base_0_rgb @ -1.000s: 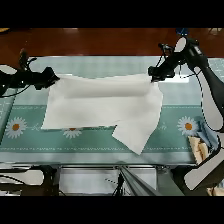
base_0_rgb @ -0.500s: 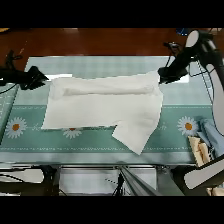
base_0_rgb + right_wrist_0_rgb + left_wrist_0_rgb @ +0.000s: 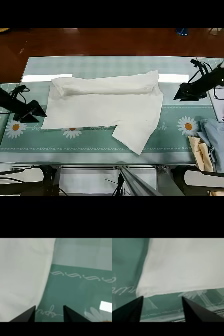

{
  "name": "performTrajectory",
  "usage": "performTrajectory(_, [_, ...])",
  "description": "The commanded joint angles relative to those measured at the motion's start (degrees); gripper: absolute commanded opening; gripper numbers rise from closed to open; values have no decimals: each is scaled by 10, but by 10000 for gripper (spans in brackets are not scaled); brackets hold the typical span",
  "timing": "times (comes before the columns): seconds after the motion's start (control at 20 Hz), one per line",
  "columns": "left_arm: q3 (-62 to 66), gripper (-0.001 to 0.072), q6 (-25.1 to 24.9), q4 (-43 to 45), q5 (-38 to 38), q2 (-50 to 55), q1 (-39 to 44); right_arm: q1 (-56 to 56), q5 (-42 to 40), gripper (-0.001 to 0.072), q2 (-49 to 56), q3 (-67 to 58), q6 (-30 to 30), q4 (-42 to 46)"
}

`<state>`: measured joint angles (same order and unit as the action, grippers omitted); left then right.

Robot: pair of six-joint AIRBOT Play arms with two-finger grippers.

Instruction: Fold the shirts.

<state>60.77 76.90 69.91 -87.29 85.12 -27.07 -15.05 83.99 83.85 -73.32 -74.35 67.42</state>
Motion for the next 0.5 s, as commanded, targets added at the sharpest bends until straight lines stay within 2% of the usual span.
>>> performTrajectory(0.0, [-32, 647, -21, 11, -11, -12, -40, -34, -60, 436, -41, 97, 64, -104])
performTrajectory(0.2, [-33, 647, -33, 8, -10, -20, -116, -33, -66, 436, -41, 114, 89, -124])
performTrajectory(0.3, [-34, 647, -59, -7, -2, -18, -123, -33, -71, 436, -41, 114, 92, -141])
performTrajectory(0.45, [-36, 646, -64, -31, 18, -2, -107, -33, -73, 436, -41, 114, 93, -151])
